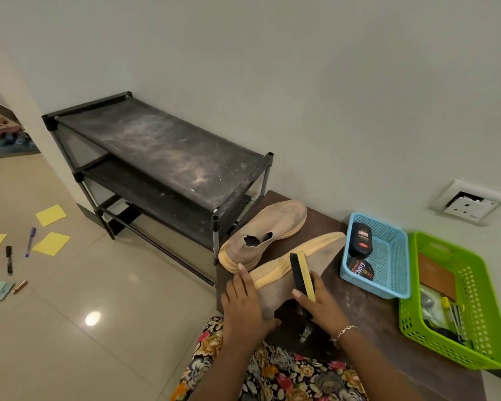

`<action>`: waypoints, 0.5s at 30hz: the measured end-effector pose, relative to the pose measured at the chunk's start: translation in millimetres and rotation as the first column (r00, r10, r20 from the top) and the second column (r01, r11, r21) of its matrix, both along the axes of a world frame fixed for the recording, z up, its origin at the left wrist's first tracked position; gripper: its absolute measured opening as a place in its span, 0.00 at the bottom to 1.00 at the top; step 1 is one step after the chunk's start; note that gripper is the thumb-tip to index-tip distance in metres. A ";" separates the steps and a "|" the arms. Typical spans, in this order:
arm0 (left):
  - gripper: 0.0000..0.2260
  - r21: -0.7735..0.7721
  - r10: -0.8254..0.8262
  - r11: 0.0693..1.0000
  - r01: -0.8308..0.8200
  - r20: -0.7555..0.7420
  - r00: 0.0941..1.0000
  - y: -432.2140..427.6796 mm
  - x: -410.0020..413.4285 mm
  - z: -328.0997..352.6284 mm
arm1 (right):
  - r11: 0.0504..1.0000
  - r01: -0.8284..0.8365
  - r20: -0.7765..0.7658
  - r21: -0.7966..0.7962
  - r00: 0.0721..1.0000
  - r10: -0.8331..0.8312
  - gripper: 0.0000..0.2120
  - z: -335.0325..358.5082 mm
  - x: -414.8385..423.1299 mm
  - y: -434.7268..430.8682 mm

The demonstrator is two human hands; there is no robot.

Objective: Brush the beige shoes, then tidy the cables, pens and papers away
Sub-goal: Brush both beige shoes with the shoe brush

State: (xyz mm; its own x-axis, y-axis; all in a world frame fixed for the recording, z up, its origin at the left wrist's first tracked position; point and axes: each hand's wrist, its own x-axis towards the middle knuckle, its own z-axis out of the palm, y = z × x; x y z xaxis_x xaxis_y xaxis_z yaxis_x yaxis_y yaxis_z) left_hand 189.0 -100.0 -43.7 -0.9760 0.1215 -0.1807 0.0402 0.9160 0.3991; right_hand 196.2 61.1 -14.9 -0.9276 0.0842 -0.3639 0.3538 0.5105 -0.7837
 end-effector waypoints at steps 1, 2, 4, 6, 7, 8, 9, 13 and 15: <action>0.58 -0.006 -0.020 1.000 0.020 0.000 1.000 -0.3 -0.3 -0.5 | 1.000 0.002 0.011 0.001 1.000 -0.002 0.31 -0.8 -0.8 0.7; 0.59 -0.018 -0.044 0.999 0.044 0.010 0.999 -0.8 -0.1 -1.0 | 1.000 0.009 0.021 -0.009 1.000 -0.009 0.30 -1.5 -2.2 1.0; 0.59 -0.041 -0.085 0.996 0.085 0.007 0.996 -0.9 -0.5 -2.3 | 0.999 0.023 0.032 -0.031 0.999 -0.022 0.27 -1.0 -6.3 1.9; 0.57 -0.084 -0.103 0.992 0.098 -0.061 0.993 -1.1 -1.8 -8.0 | 0.999 0.024 0.038 -0.027 0.999 -0.023 0.28 -0.8 -11.8 4.7; 0.57 -0.087 -0.100 0.992 0.091 -0.096 0.990 -1.8 -3.4 -11.3 | 1.000 0.013 0.048 -0.008 0.999 -0.013 0.29 -1.0 -14.2 6.3; 0.58 -0.067 -0.098 0.994 0.090 -0.125 0.987 -1.9 -5.8 -14.1 | 1.000 0.000 0.061 0.014 0.998 0.000 0.30 -1.6 -16.4 8.3; 0.58 -0.053 -0.114 0.993 0.107 -0.174 0.978 -2.2 -7.8 -16.2 | 0.999 -0.013 0.078 0.033 0.997 0.010 0.30 -1.5 -18.3 9.6; 0.48 -0.165 -0.334 0.942 0.294 -0.359 0.871 -4.5 -17.4 -20.1 | 0.999 -0.029 0.098 0.042 0.995 0.025 0.31 -0.9 -24.2 11.8; 0.44 -0.219 -0.408 0.912 0.347 -0.397 0.822 -5.1 -22.1 -21.3 | 0.999 -0.017 0.087 0.028 0.996 0.015 0.30 -0.4 -26.7 13.8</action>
